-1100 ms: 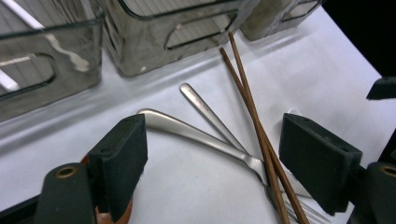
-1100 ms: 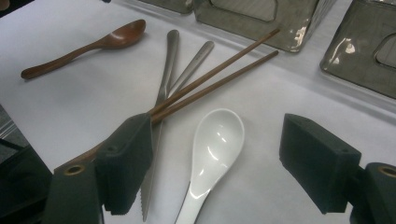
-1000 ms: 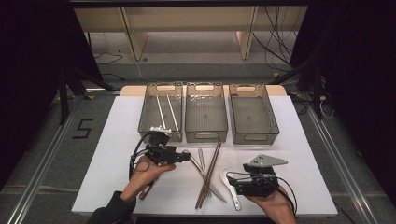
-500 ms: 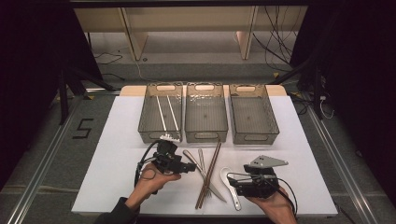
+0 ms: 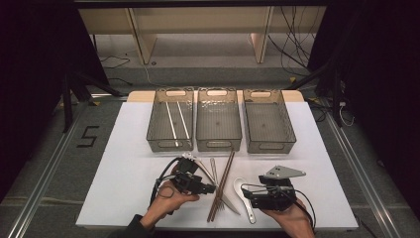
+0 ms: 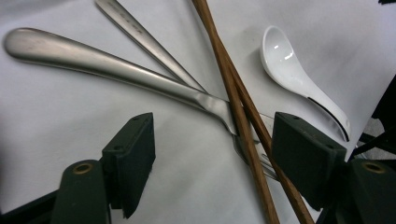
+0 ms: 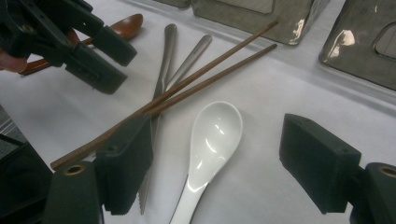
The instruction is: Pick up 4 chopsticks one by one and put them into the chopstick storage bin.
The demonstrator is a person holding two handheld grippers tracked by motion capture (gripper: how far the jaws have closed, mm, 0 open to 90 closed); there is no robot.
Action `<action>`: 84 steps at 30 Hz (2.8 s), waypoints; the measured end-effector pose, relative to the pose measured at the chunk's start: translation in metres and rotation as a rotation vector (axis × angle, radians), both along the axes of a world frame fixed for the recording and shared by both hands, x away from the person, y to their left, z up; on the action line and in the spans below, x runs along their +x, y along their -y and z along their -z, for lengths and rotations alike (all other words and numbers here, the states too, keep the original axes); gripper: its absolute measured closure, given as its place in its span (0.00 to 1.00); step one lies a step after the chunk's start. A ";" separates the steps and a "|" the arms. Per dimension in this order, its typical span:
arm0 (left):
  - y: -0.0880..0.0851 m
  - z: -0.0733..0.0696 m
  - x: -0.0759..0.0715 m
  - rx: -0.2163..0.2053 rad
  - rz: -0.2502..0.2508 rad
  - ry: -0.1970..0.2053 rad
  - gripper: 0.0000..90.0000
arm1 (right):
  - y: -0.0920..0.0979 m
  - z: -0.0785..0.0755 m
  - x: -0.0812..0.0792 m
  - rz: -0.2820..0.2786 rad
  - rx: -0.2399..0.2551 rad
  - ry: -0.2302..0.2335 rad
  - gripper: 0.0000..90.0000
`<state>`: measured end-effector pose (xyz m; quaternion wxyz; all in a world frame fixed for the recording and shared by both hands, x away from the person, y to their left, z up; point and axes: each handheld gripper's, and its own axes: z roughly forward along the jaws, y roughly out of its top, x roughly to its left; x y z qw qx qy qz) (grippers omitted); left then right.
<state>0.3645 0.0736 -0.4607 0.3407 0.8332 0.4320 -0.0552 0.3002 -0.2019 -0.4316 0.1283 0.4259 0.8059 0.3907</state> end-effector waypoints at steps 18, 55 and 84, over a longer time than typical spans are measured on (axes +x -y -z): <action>0.022 0.013 -0.008 0.051 0.034 -0.007 0.45 | 0.001 0.000 -0.001 0.002 0.003 -0.001 0.30; 0.017 0.006 -0.011 0.136 0.124 0.001 0.84 | 0.004 -0.001 -0.001 0.008 0.003 0.003 0.30; 0.001 -0.015 -0.005 0.070 0.137 0.039 0.93 | 0.005 -0.001 -0.001 0.012 0.006 0.003 0.30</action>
